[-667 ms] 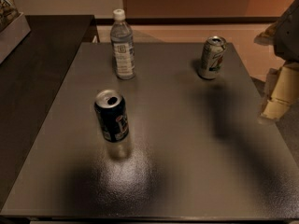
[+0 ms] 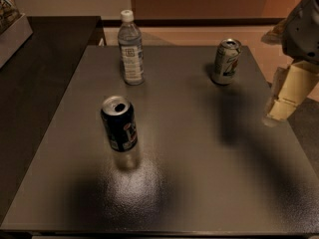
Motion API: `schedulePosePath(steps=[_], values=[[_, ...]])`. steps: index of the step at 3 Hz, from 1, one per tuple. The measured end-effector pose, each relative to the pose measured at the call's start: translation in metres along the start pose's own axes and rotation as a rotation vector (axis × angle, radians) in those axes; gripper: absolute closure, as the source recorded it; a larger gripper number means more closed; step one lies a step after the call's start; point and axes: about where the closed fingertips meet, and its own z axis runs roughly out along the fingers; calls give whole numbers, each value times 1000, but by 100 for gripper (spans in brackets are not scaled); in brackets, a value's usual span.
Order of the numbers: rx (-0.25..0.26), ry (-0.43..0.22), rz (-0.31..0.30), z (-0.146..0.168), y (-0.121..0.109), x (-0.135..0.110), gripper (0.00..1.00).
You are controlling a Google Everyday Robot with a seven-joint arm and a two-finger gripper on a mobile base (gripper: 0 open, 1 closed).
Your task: Knock blue plastic bottle over
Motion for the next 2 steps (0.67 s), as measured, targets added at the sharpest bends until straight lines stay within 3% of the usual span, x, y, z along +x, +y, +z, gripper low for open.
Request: schedulePosePath(steps=[2], values=[[13,-150,6,37,-45,-65,0]])
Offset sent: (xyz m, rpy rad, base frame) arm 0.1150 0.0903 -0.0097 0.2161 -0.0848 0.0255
